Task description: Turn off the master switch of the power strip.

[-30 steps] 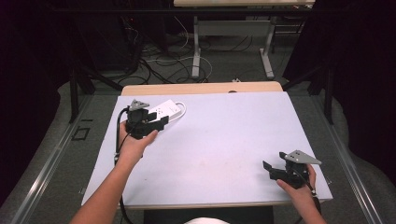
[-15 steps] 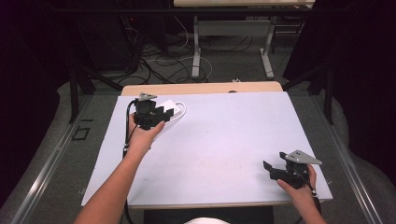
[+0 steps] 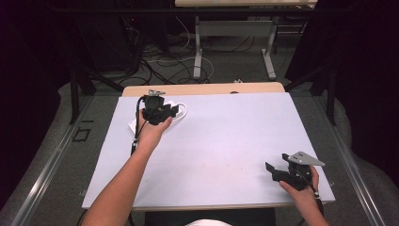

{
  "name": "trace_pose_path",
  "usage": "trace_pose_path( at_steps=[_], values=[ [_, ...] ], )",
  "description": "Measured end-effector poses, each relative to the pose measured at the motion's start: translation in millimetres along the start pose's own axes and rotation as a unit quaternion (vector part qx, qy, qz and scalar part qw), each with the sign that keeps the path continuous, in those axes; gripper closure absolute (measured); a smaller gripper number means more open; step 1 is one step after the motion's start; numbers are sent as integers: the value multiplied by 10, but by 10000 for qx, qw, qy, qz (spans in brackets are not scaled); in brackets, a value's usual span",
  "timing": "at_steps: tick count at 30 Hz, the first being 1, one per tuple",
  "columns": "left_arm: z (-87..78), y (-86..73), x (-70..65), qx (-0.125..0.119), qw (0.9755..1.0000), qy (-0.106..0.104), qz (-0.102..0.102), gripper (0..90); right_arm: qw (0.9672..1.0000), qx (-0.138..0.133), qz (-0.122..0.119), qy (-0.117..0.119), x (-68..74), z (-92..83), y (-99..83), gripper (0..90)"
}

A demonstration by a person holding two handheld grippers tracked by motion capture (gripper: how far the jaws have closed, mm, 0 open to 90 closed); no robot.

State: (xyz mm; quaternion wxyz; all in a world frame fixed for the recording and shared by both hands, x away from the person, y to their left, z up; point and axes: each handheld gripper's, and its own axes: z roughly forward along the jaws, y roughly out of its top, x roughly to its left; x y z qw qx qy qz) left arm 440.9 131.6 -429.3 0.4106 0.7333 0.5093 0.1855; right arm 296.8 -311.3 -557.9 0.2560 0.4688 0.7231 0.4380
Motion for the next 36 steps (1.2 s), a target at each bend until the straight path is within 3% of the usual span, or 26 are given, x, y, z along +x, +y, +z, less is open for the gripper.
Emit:
trace_pose_path(
  at_steps=[10,24,36],
  values=[
    [213,28,5,191,9998,70,-40,644,10000,66,52,1,8,-5,-4,209],
    [438,51,121,351,9986,-76,-383,609,10000,32,-19,15,-5,0,-10,208],
    [667,67,223,485,9976,95,-487,675,10000,46,28,0,9,2,-11,207]
  ],
)
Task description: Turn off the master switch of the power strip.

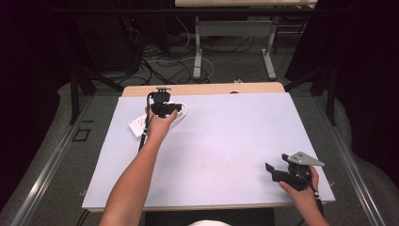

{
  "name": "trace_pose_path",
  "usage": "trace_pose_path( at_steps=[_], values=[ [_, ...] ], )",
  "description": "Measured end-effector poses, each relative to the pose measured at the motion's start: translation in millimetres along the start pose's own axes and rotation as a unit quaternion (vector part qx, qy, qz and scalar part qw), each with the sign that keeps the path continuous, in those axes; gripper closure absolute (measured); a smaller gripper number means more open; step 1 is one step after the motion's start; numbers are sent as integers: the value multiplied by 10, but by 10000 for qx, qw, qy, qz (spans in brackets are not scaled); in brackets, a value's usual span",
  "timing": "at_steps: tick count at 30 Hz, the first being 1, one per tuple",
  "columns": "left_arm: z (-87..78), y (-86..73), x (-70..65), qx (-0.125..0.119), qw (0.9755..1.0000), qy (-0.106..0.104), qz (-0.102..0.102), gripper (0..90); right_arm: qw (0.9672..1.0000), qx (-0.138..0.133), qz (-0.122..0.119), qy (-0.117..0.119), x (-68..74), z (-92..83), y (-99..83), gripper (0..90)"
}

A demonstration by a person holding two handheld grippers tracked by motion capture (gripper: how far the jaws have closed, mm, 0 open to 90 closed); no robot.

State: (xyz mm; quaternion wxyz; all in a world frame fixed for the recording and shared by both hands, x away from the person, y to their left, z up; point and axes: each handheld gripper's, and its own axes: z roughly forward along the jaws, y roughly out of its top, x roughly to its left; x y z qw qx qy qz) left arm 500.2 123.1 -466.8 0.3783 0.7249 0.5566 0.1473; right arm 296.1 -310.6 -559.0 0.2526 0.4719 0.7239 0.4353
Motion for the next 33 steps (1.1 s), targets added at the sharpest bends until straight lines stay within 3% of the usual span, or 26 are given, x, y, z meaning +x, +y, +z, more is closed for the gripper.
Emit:
trace_pose_path(
  at_steps=[11,15,25,33],
  values=[
    [181,56,155,213,9994,246,-150,776,10000,-10,-36,65,-9,17,0,206],
    [241,83,150,272,9991,280,-147,802,9999,10,83,58,-11,14,-1,200],
    [377,156,160,309,9985,413,-163,891,9999,-83,89,-4,-14,15,0,200],
    [494,168,236,383,9979,488,-191,899,9998,-60,167,21,-78,-32,5,199]
  ],
)
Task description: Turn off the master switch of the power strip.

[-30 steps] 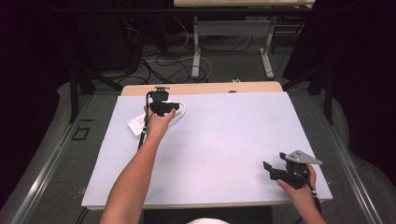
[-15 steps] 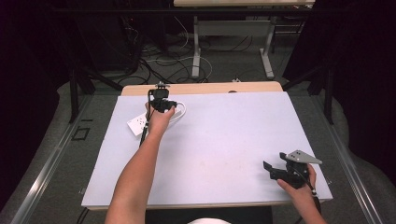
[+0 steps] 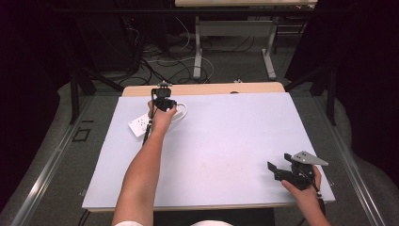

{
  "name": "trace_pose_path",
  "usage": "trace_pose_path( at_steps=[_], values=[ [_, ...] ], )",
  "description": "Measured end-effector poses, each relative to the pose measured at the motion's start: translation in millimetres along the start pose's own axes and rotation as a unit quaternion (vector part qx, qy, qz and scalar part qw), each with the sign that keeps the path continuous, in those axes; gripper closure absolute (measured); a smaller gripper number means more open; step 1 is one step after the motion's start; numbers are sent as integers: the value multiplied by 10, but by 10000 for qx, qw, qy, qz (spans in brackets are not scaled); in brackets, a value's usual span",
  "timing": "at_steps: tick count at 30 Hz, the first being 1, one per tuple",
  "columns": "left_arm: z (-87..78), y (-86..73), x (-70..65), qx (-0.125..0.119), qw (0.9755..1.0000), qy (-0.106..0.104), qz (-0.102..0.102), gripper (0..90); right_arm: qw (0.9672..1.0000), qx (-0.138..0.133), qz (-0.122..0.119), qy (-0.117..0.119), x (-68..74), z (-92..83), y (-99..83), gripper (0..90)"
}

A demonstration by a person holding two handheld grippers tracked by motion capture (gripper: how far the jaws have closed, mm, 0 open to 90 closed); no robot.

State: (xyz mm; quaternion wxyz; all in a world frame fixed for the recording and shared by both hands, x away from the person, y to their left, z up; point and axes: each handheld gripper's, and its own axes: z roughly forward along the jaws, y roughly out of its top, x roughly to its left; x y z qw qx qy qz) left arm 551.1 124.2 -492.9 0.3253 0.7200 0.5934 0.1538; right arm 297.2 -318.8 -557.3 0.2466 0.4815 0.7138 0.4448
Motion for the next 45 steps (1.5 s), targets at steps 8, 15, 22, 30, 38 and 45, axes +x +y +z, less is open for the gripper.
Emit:
trace_pose_path(
  at_steps=[8,15,22,30,38,45],
  values=[
    [100,-2,74,122,9998,-4,-129,900,10000,-33,83,-13,-15,-21,-5,194],
    [150,-2,119,271,9995,50,-126,900,10000,24,51,-31,-13,12,-22,194],
    [231,-34,90,251,9995,111,-132,900,10000,40,68,-39,-32,-9,-20,194],
    [316,-61,66,314,9993,223,-27,900,10000,8,86,-13,-15,-25,-22,194],
    [359,-58,71,210,9995,217,-96,900,9999,-4,123,7,-10,-28,-18,194],
    [359,-50,65,324,9991,254,58,900,9998,-42,184,-10,-2,-37,-3,194]
  ],
)
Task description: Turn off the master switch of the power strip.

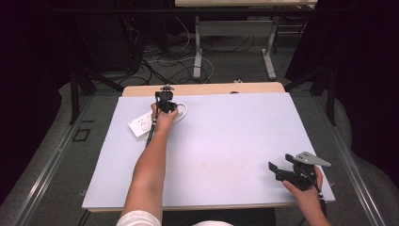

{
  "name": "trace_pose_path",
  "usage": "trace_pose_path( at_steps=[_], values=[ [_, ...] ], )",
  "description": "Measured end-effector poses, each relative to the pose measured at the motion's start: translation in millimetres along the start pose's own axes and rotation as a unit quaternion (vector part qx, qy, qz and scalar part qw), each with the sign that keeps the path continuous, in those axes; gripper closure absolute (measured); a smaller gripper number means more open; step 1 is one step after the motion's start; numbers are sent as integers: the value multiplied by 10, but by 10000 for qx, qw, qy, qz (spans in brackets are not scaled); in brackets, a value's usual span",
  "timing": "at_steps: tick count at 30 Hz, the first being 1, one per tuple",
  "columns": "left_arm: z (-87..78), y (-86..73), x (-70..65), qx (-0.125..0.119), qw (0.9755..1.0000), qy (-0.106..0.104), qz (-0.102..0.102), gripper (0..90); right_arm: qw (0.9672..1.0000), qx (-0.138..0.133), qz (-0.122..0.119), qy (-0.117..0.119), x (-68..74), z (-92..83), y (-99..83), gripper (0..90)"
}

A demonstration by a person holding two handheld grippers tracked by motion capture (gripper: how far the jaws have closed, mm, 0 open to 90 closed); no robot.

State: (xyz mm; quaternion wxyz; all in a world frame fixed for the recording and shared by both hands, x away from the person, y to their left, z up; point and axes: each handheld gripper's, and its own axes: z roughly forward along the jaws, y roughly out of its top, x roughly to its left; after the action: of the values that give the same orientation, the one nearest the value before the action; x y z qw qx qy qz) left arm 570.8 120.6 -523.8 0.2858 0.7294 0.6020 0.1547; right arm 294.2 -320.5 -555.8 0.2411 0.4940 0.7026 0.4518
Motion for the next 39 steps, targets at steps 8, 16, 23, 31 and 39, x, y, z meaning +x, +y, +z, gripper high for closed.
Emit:
trace_pose_path(
  at_steps=[8,16,23,31,39],
  values=[
    [-4,-25,-52,-100,9999,118,38,900,10000,-18,-7,-9,-3,7,1,194],
    [-80,-28,-1,-150,9999,70,-18,900,10000,41,-25,29,-1,15,-2,194],
    [-176,-8,29,-123,9999,55,-55,900,10000,22,-86,30,-2,25,2,194],
    [-275,-46,16,-300,9995,29,-74,900,10000,-2,-91,37,1,28,13,194],
    [-406,-117,45,-380,9992,-14,-127,900,9998,-20,-142,125,26,34,30,194]
  ],
)
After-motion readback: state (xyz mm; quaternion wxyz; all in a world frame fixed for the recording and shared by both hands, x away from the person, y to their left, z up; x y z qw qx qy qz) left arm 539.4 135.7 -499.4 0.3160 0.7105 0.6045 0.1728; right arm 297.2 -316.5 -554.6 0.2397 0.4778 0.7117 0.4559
